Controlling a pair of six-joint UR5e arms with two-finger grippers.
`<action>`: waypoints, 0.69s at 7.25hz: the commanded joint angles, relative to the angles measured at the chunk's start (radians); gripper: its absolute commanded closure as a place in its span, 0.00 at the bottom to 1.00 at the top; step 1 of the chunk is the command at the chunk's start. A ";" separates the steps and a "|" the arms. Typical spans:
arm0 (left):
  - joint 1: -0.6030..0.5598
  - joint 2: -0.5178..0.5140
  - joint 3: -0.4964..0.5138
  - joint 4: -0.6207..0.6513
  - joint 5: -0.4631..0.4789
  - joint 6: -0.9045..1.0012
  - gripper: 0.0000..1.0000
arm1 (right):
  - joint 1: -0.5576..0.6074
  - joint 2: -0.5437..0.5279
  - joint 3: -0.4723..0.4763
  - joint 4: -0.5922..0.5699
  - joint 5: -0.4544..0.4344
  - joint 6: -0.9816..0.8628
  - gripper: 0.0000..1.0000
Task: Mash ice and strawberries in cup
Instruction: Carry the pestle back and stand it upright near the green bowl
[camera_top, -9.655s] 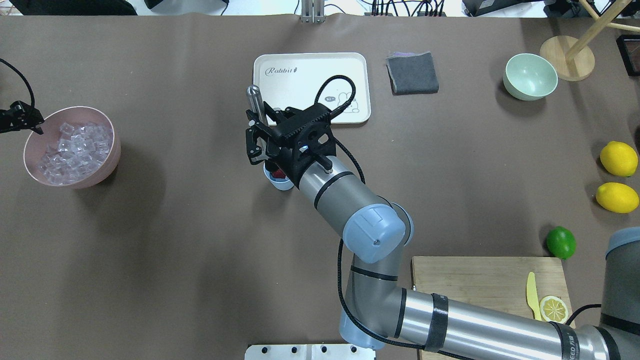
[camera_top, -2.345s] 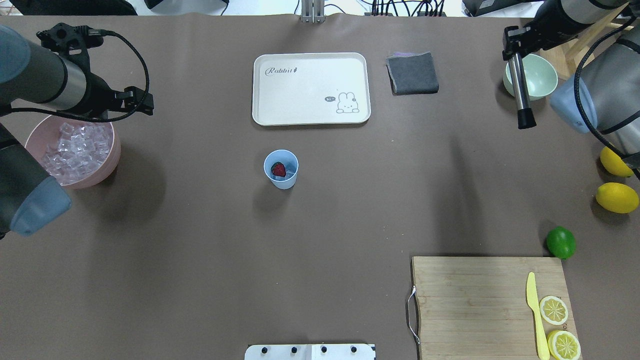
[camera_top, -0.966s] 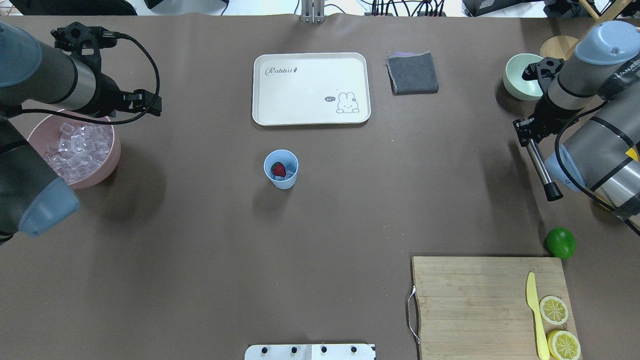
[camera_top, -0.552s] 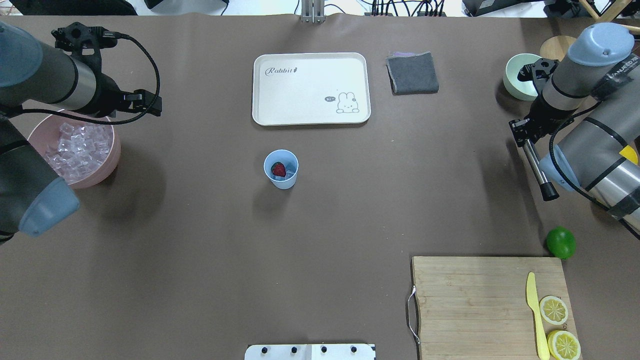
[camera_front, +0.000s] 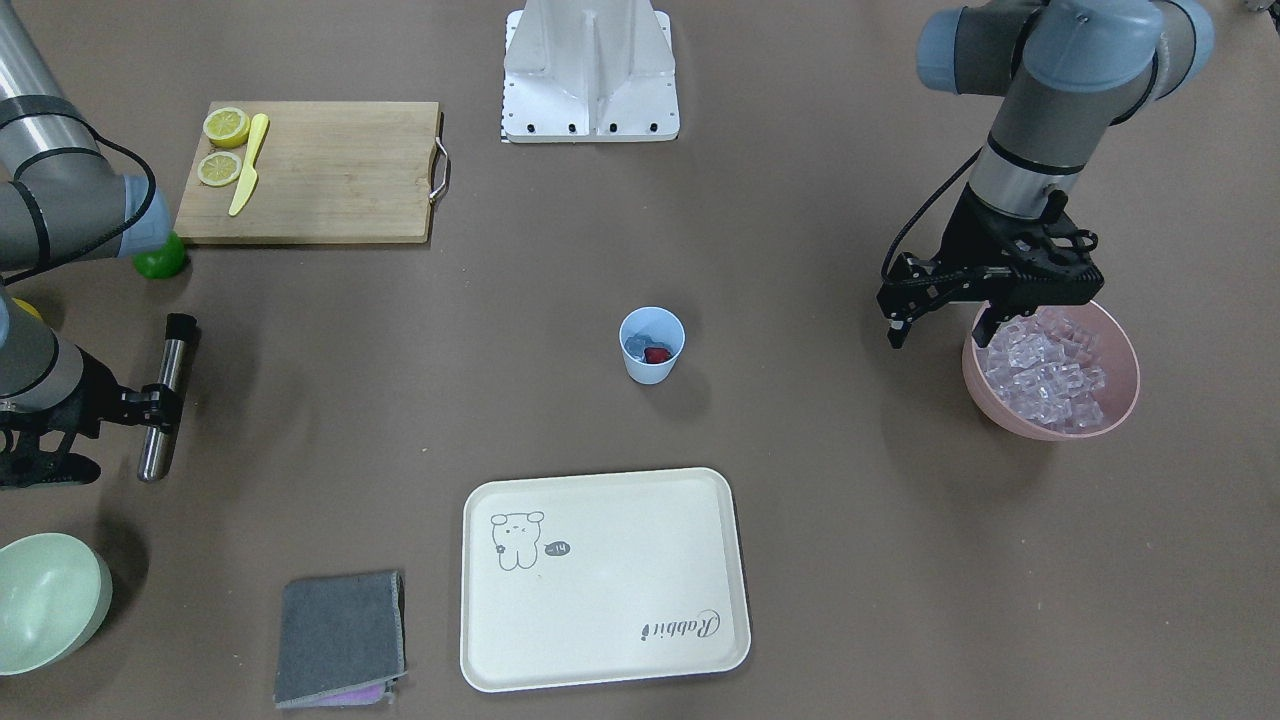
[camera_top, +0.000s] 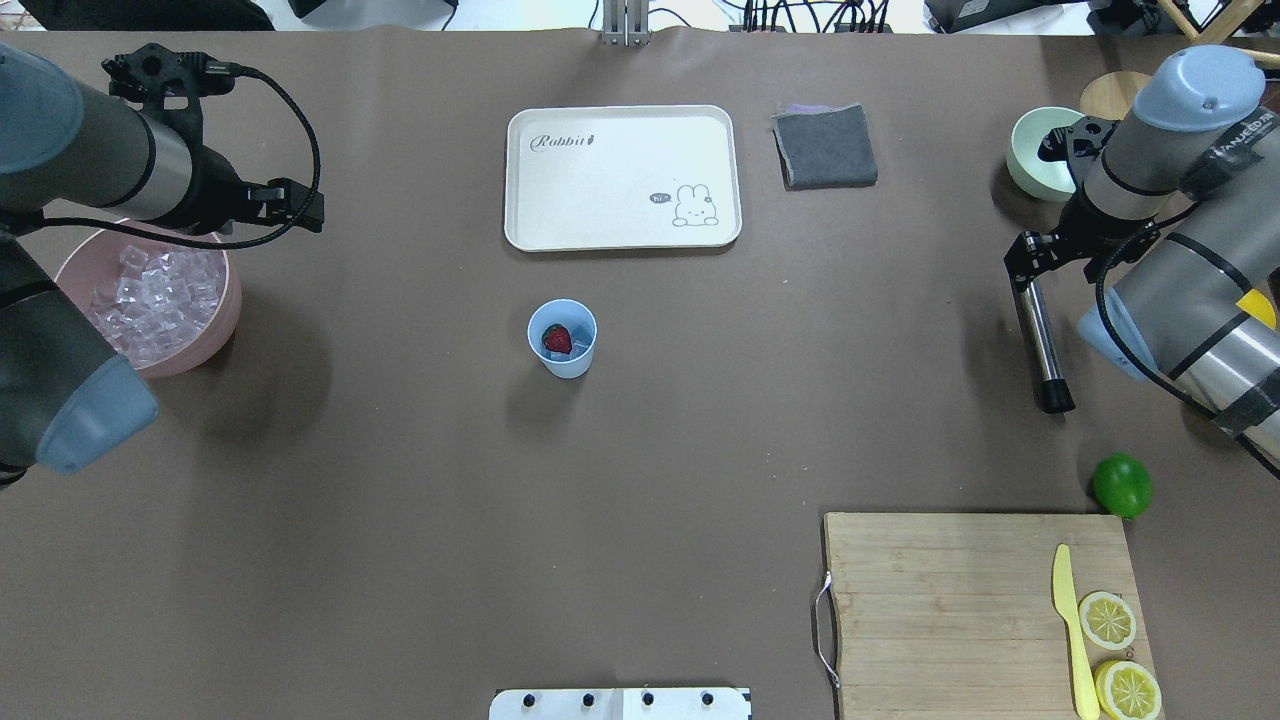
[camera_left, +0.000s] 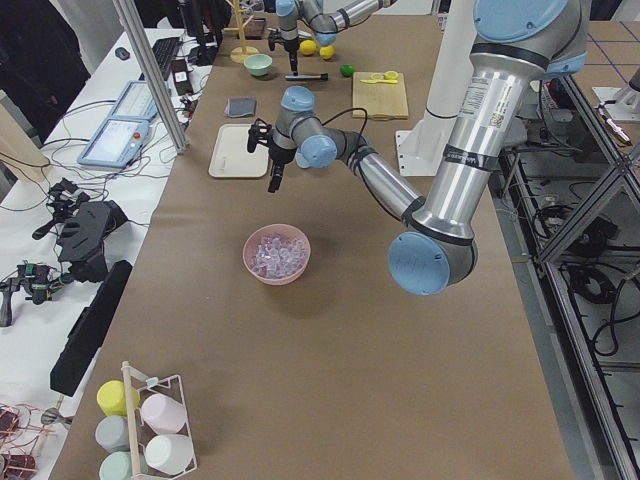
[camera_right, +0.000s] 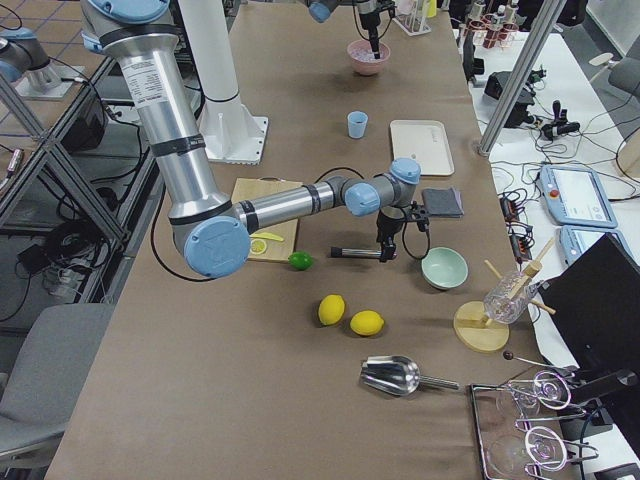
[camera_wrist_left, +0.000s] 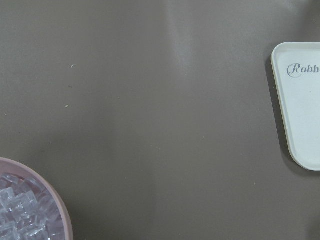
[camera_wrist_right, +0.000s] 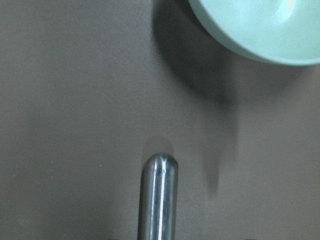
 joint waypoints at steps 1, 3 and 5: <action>-0.008 0.005 -0.018 0.004 -0.003 0.090 0.03 | 0.082 -0.008 0.048 -0.015 0.015 -0.017 0.00; -0.139 0.020 -0.069 0.103 -0.069 0.214 0.03 | 0.234 -0.106 0.201 -0.223 0.048 -0.288 0.00; -0.233 0.056 -0.075 0.076 -0.081 0.269 0.03 | 0.393 -0.249 0.303 -0.313 0.049 -0.527 0.00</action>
